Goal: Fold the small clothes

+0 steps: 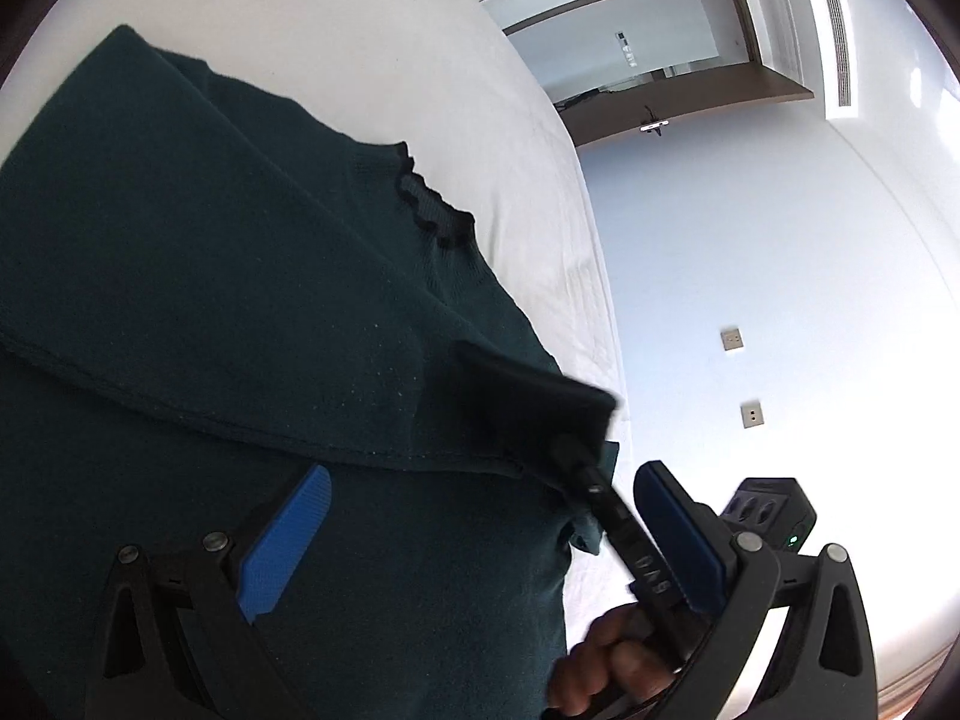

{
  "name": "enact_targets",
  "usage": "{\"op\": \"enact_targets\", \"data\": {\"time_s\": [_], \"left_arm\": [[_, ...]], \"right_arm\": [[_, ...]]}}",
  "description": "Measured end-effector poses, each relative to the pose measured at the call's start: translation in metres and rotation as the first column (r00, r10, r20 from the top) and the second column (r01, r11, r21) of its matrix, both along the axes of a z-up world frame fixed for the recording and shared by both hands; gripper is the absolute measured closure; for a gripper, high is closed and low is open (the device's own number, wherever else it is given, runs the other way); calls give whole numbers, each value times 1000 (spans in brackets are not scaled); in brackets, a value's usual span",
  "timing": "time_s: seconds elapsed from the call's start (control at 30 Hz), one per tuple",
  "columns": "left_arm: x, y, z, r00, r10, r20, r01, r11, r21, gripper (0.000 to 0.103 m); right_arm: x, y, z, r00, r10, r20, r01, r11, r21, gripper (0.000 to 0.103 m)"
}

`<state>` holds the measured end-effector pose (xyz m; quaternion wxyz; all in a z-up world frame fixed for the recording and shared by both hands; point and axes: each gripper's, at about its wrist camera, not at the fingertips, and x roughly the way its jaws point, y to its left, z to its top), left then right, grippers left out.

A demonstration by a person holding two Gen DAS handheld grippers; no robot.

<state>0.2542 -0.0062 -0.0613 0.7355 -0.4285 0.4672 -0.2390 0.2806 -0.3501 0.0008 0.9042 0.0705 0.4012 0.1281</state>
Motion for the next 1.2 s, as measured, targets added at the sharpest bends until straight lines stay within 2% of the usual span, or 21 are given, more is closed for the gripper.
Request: {"op": "enact_targets", "data": {"time_s": [0.1, 0.2, 0.3, 0.4, 0.43, 0.47, 0.5, 0.57, 0.63, 0.67, 0.73, 0.83, 0.93, 1.1, 1.2], "left_arm": [[7, -9, -12, 999, -17, -39, 16, 999, -42, 0], [14, -23, -23, 995, -45, -85, 39, 996, -79, 0], [20, -38, -32, 990, -80, -120, 69, 993, -96, 0], [26, -48, -37, 986, -93, -137, 81, 993, -88, 0], [28, -52, -37, 986, -98, -138, 87, 993, -78, 1], [30, -57, -37, 985, -105, -136, 97, 993, -65, 1], [33, -61, -37, 985, -112, -135, 107, 993, -47, 2], [40, -71, -36, 982, -131, -134, 131, 991, -7, 16], [46, -80, -35, 977, -155, -146, 162, 986, 35, 46], [49, -82, -36, 976, -159, -149, 169, 984, 55, 56], [52, -83, -36, 976, -153, -153, 172, 979, 114, 91], [52, -77, -25, 983, -144, -110, 158, 979, 130, 92], [53, -65, 3, 992, -126, -25, 128, 976, 176, 93], [58, -21, 34, 994, -64, 83, 45, 978, 204, 93], [58, 10, 35, 993, -20, 117, -1, 983, 181, 93]], "right_arm": [[-7, 32, -27, 999, 35, -34, -36, 999, -39, 94], [-27, 34, -57, 998, 35, -54, -36, 999, -21, 94], [-25, 15, -59, 997, 39, -69, -39, 999, 1, 90], [-49, -6, -63, 991, 73, -109, -67, 996, 54, 65], [-60, -12, -60, 992, 73, -103, -66, 995, 72, 43], [-72, -19, -59, 995, 61, -84, -52, 994, 101, 34], [-83, -27, -56, 996, 53, -71, -43, 991, 129, 33], [-101, -43, -57, 995, 40, -87, -22, 981, 191, 33], [-116, -65, -63, 991, 10, -130, 28, 958, 284, 33], [-122, -75, -69, 989, -2, -149, 53, 938, 341, 33], [-132, -96, -78, 987, -23, -160, 91, 898, 430, 33], [-139, -122, -86, 987, -65, -145, 133, 834, 536, 33], [-136, -144, -91, 981, -111, -160, 185, 780, 598, 33], [-135, -160, -101, 975, -149, -167, 222, 737, 638, 35], [-135, -161, -103, 974, -158, -162, 225, 742, 632, 35]]}}
